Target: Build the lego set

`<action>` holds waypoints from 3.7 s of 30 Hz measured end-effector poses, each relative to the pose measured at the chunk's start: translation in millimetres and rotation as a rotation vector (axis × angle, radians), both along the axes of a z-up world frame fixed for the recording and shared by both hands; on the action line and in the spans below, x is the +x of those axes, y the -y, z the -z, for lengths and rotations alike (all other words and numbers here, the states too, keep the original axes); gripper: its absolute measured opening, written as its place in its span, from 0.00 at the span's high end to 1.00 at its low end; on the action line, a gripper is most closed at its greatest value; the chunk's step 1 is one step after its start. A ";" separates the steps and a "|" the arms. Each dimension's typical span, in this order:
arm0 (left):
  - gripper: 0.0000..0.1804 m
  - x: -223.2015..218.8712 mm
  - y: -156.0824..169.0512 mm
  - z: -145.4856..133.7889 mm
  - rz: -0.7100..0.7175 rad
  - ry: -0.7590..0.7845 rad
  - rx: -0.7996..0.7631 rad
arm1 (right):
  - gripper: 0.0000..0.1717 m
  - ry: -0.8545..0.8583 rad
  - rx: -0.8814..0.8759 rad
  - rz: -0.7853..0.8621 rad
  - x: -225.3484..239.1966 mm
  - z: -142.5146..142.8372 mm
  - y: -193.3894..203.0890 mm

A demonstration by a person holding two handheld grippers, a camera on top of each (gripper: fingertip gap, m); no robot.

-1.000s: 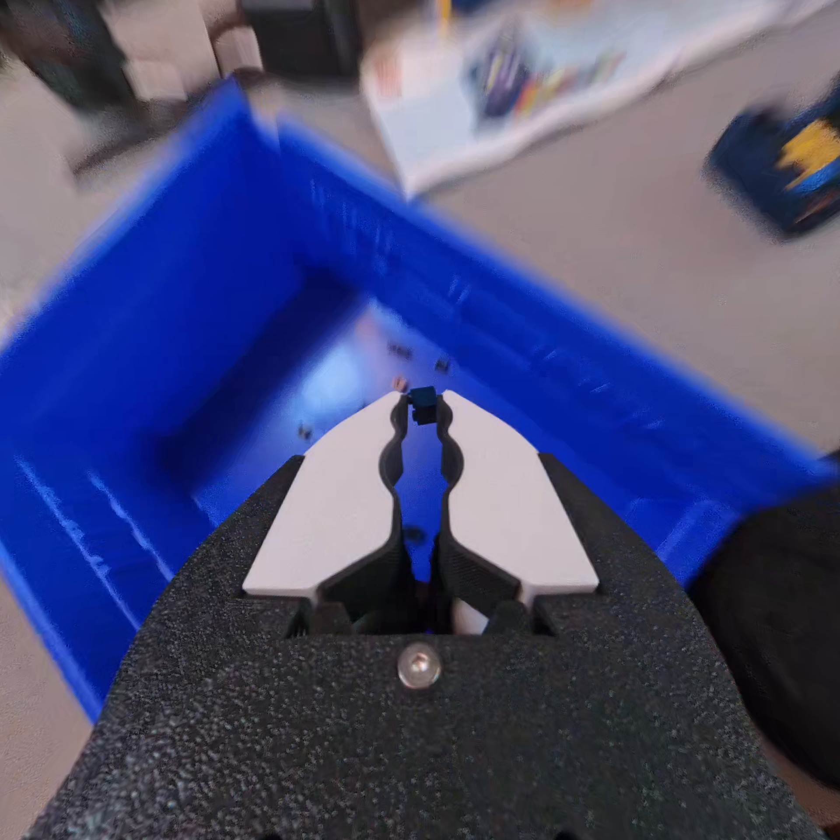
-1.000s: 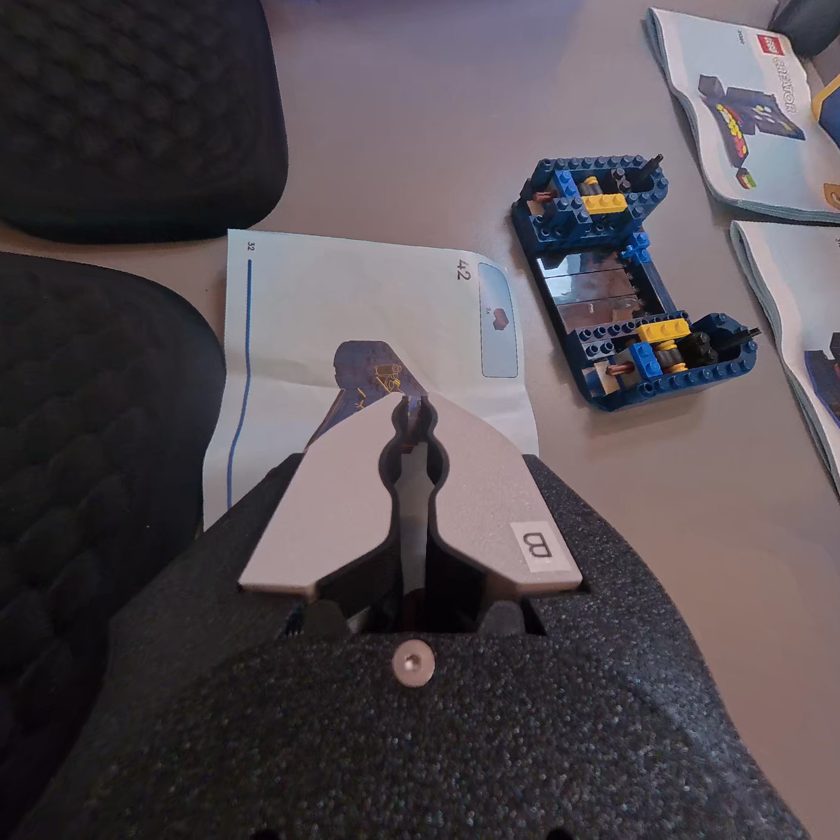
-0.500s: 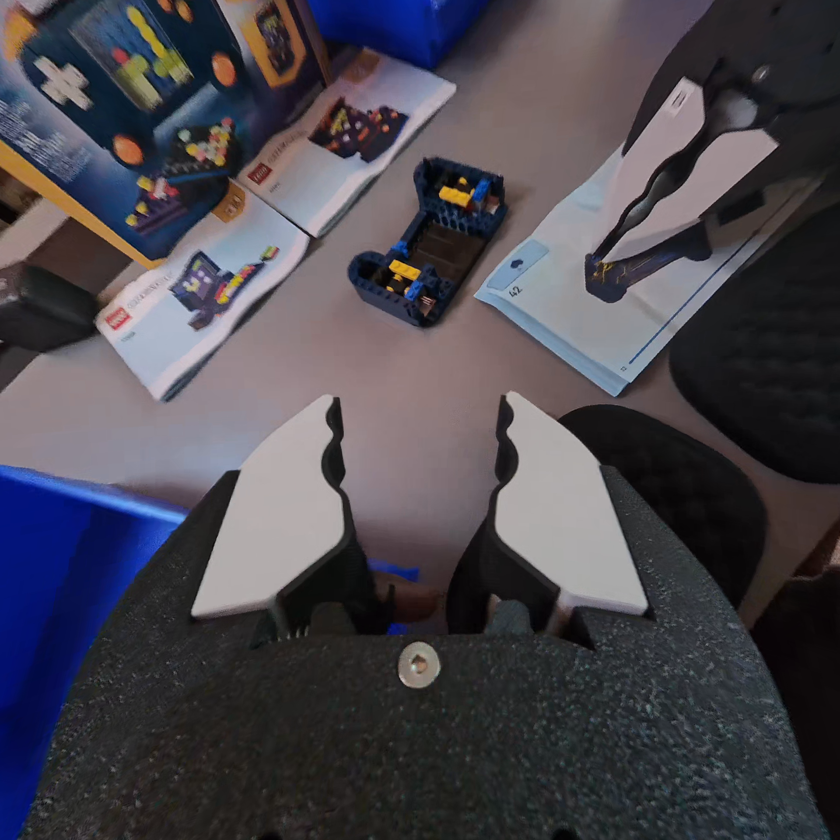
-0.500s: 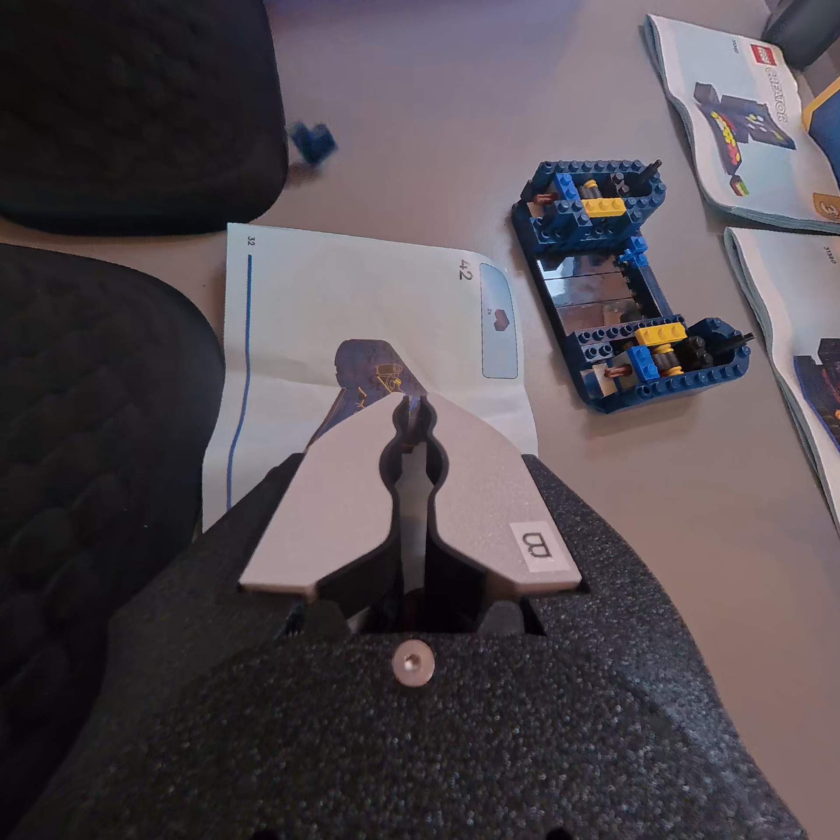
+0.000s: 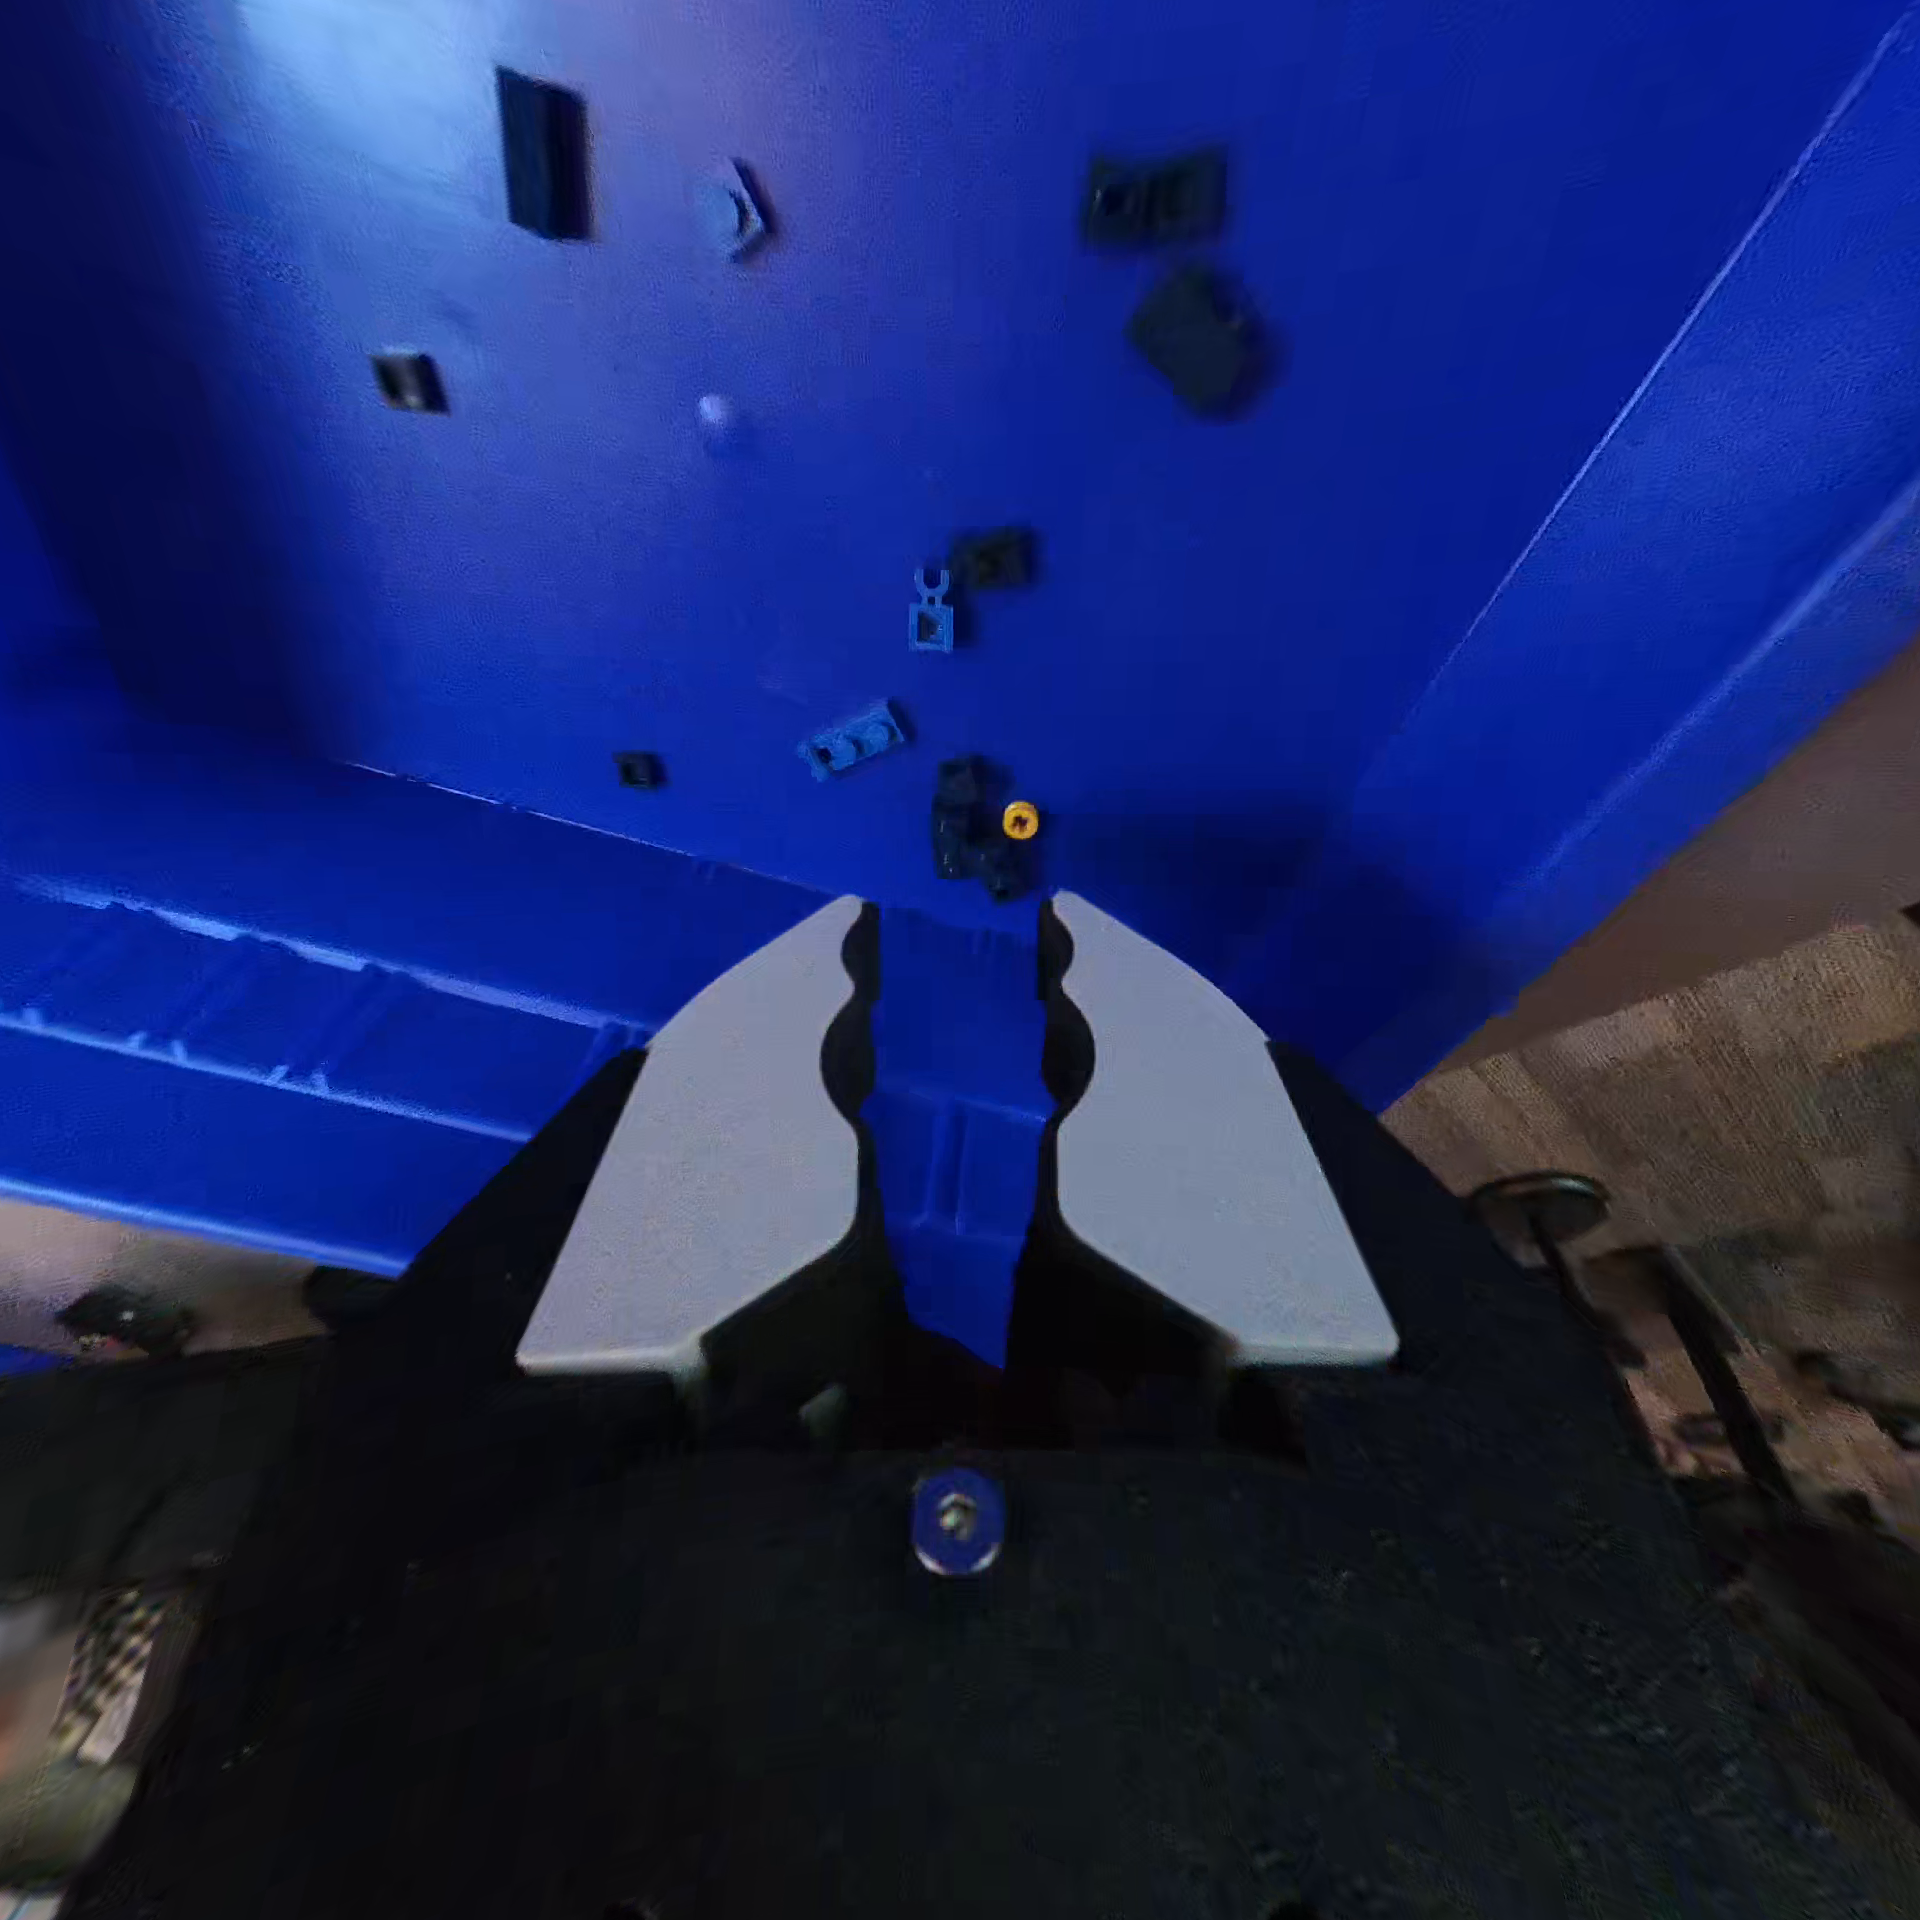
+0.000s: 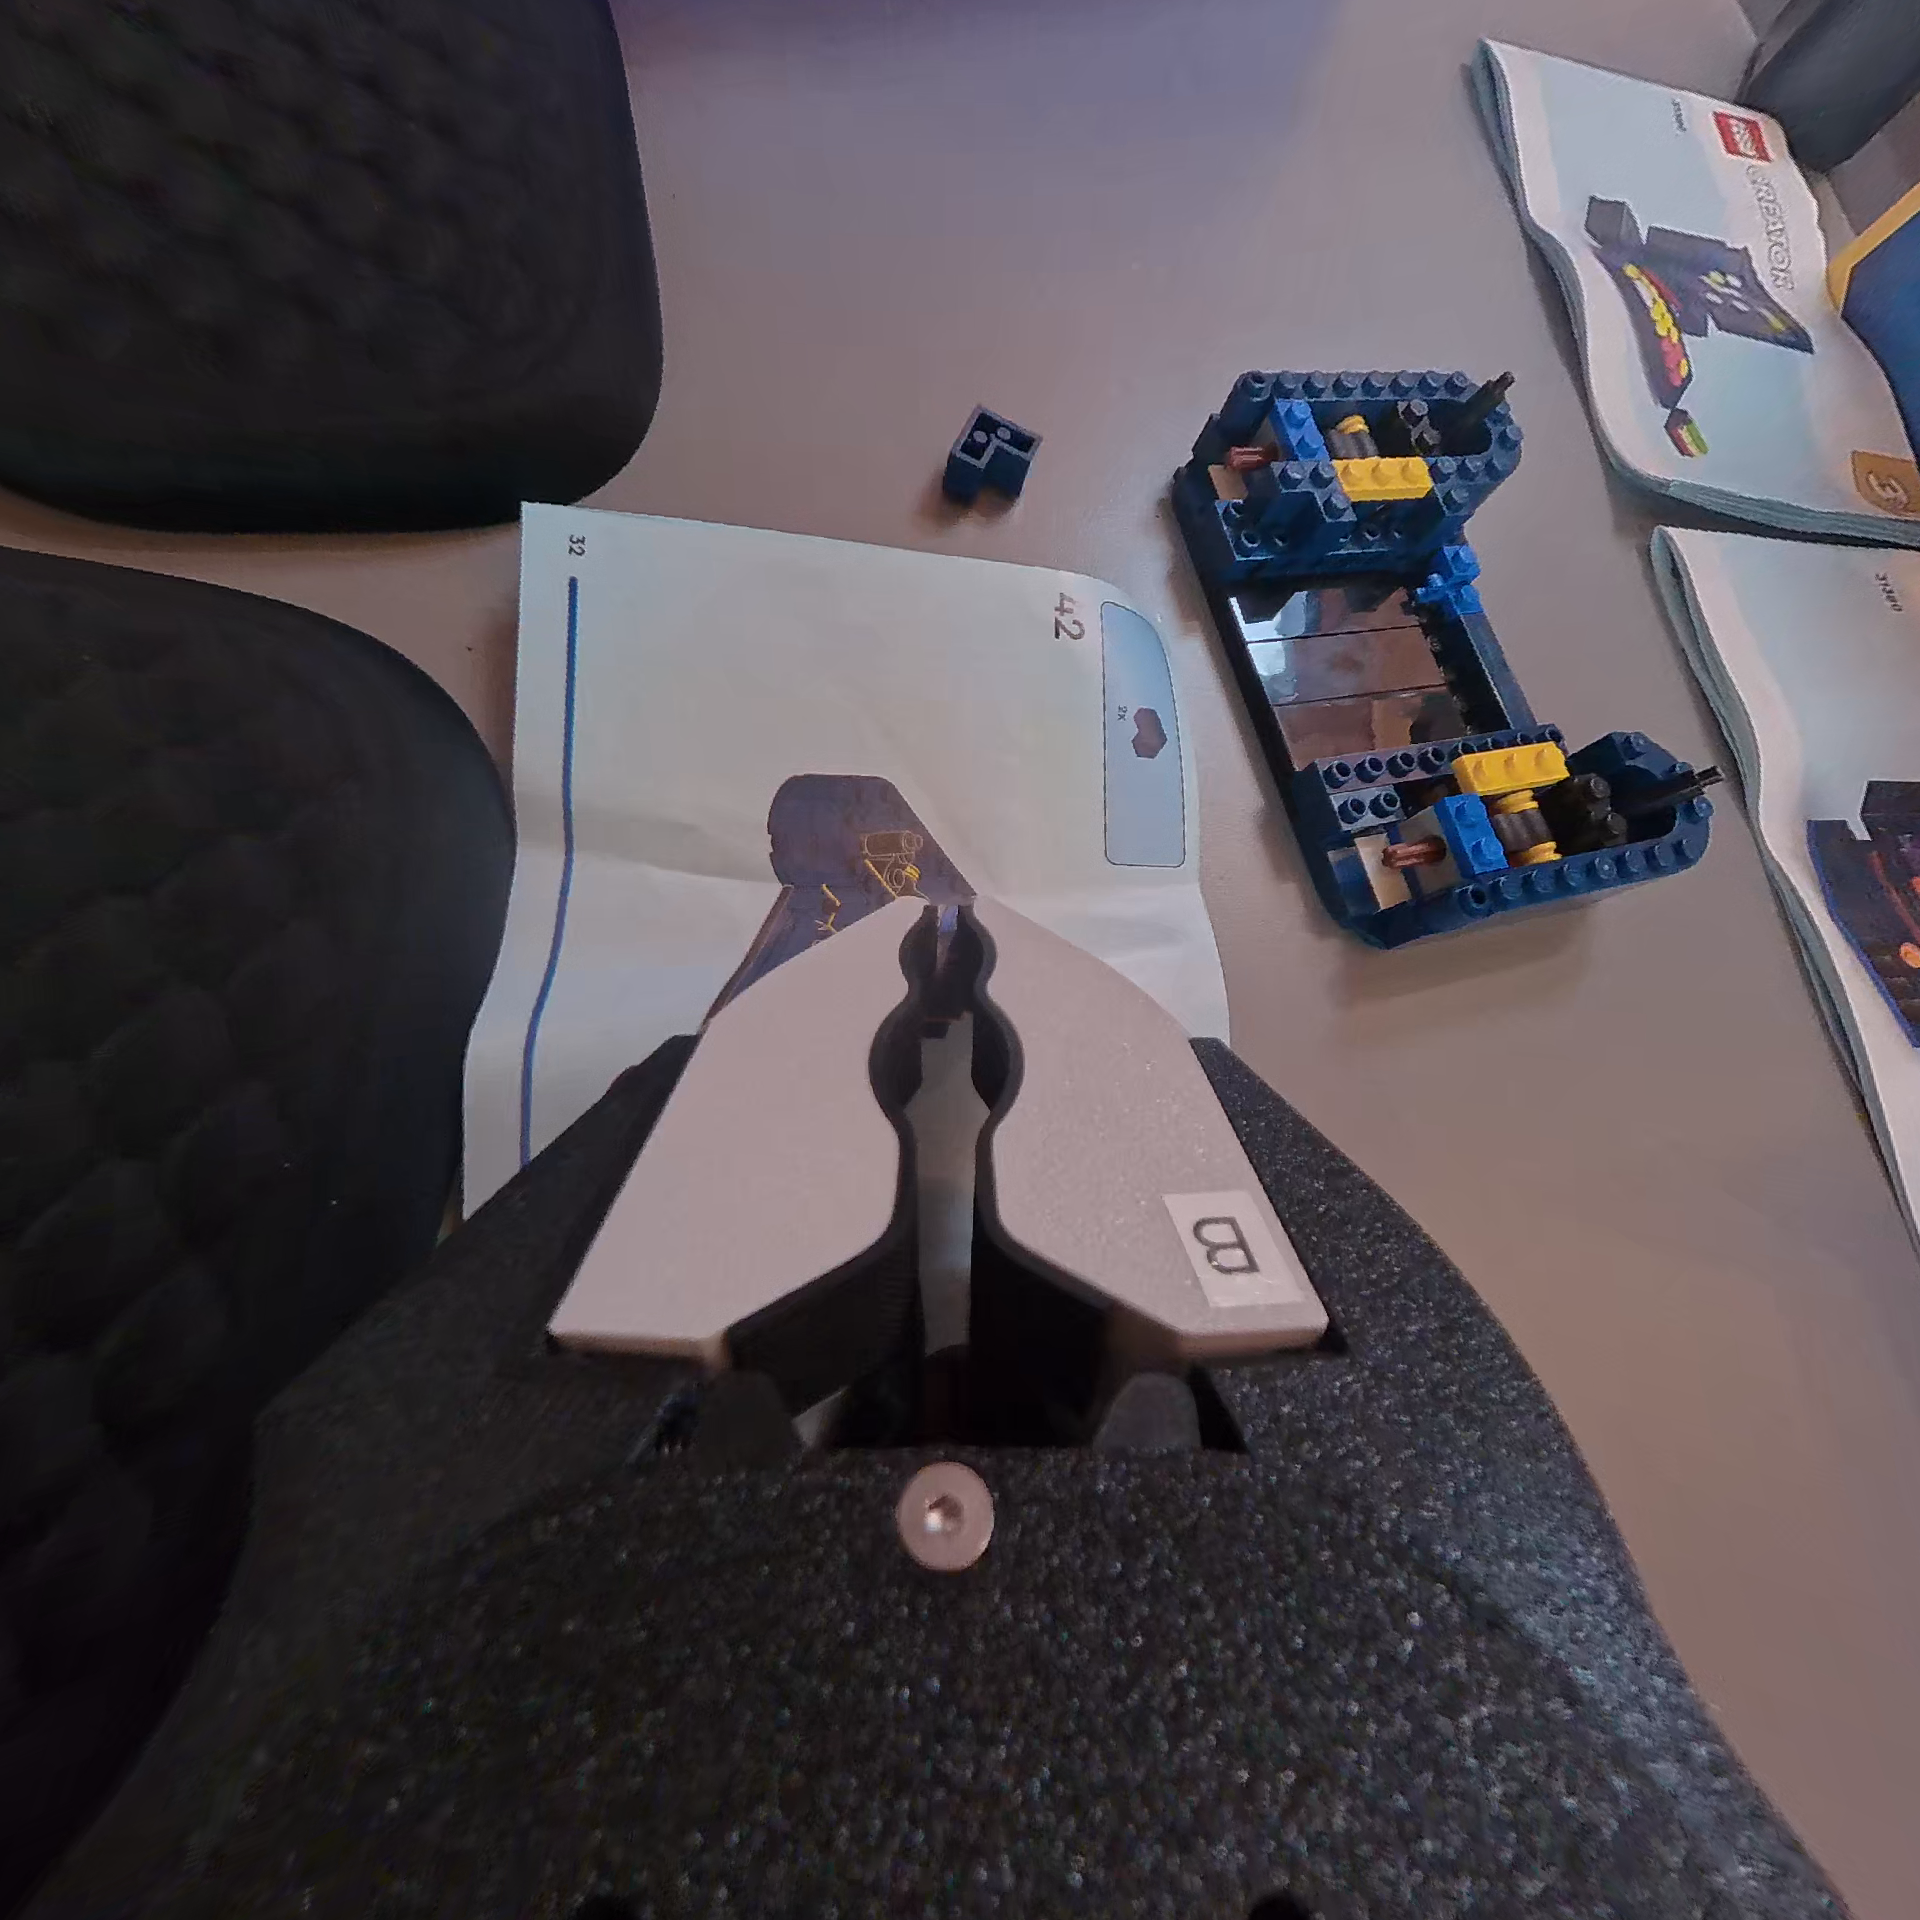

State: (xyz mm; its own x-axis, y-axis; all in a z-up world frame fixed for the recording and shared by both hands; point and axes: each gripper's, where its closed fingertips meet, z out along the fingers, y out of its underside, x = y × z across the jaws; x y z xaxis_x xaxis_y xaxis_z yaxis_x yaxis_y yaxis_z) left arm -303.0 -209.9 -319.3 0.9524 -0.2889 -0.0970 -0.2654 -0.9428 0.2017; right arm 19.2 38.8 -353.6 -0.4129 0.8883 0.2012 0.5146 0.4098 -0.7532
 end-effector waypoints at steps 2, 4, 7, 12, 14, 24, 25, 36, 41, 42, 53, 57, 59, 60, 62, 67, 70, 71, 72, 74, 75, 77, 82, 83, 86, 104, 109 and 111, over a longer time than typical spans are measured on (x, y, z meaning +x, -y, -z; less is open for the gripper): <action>0.85 -7.9 8.4 11.3 -0.015 -0.038 -0.086 | 0.98 0.000 -0.001 0.000 0.0 -0.1 0.0; 0.86 -12.2 8.2 20.2 -0.055 -0.035 -0.098 | 0.98 -0.002 0.001 0.000 0.0 -0.1 0.0; 0.87 -12.0 5.2 25.7 -0.103 0.006 -0.086 | 0.98 -0.002 0.003 0.000 0.0 0.0 -0.1; 0.95 -7.1 19.0 35.6 -0.093 0.064 -0.184 | 0.98 -0.003 0.009 0.000 0.0 0.1 -0.1; 0.95 -11.9 14.1 34.6 -0.103 0.044 -0.141 | 0.98 -0.004 0.010 0.000 -0.1 0.1 -0.1; 0.96 73.0 -130.4 -172.0 0.063 0.026 1.352 | 0.97 -0.014 0.002 0.007 -0.9 -2.3 -1.4; 0.96 114.3 -139.5 -203.0 0.152 0.156 1.574 | 0.97 -0.023 0.001 0.013 -1.3 -3.8 -2.2; 0.96 269.9 -261.7 -147.1 -0.822 1.925 1.429 | 0.85 -0.875 0.145 0.160 2.7 -139.7 -8.4; 0.96 288.2 -278.7 -130.1 -0.935 2.005 1.332 | 0.84 -0.948 0.248 0.253 2.0 -152.3 -7.9; 0.96 292.2 -280.7 -128.4 -0.941 2.018 1.308 | 0.85 -0.949 0.234 0.276 1.0 -153.3 -9.4; 0.95 323.1 -277.7 -120.7 -0.788 2.066 1.117 | 0.93 -0.860 -0.079 0.233 -0.2 -150.6 -15.0; 0.90 332.9 -258.1 -125.7 -0.214 1.737 1.230 | 0.93 -0.515 -0.946 0.010 14.3 -148.6 -7.5; 0.88 337.7 -249.6 -117.6 0.086 1.436 1.310 | 0.93 -0.279 -1.203 -0.074 25.5 -136.7 -0.8; 0.88 339.0 -247.4 -111.5 0.195 1.300 1.328 | 0.94 -0.261 -1.201 -0.061 26.0 -130.8 -2.6; 0.86 343.5 -244.3 -101.6 0.313 1.171 1.297 | 0.93 -0.236 -1.147 -0.012 23.3 -120.3 -5.3; 0.89 352.1 -243.7 -87.8 0.239 1.269 1.148 | 0.93 -0.203 -1.089 -0.028 21.8 -115.8 3.8; 0.91 352.8 -244.2 -81.2 0.232 1.266 1.121 | 0.93 -0.215 -1.112 -0.027 20.7 -116.9 2.9; 0.93 352.1 -245.4 -81.2 0.223 1.261 1.133 | 0.93 -0.216 -1.109 -0.026 20.2 -116.3 2.9; 0.94 351.6 -245.9 -80.3 0.223 1.257 1.138 | 0.93 -0.217 -1.107 -0.026 19.9 -116.2 3.2; 0.94 350.3 -246.2 -79.2 0.215 1.267 1.139 | 0.93 -0.219 -1.099 -0.019 18.9 -115.1 3.0; 0.94 349.7 -246.5 -78.6 0.209 1.275 1.141 | 0.93 -0.220 -1.097 -0.018 18.5 -114.8 3.2; 0.94 348.8 -246.1 -76.5 0.198 1.293 1.135 | 0.93 -0.218 -1.083 -0.012 17.5 -113.0 3.1; 0.95 338.1 -249.1 -79.5 0.137 1.361 1.146 | 0.93 -0.320 -0.991 0.026 15.4 -117.2 -8.7; 0.95 331.2 -251.7 -83.6 0.095 1.389 1.174 | 0.91 -0.399 -0.973 0.062 16.4 -125.2 -19.9; 0.95 305.0 -258.3 -100.2 -0.053 1.512 1.275 | 0.87 -0.794 -0.962 0.220 38.0 -167.4 -71.5; 0.95 249.4 -267.0 -125.0 -0.255 1.537 1.576 | 0.88 -1.386 -0.863 0.596 119.5 -196.6 -146.1; 0.95 226.4 -268.4 -127.1 -0.312 1.420 1.694 | 0.89 -1.353 -0.899 0.618 113.4 -188.5 -149.8; 0.95 230.6 -268.6 -126.9 -0.299 1.423 1.687 | 0.89 -1.334 -0.907 0.620 109.6 -185.8 -149.4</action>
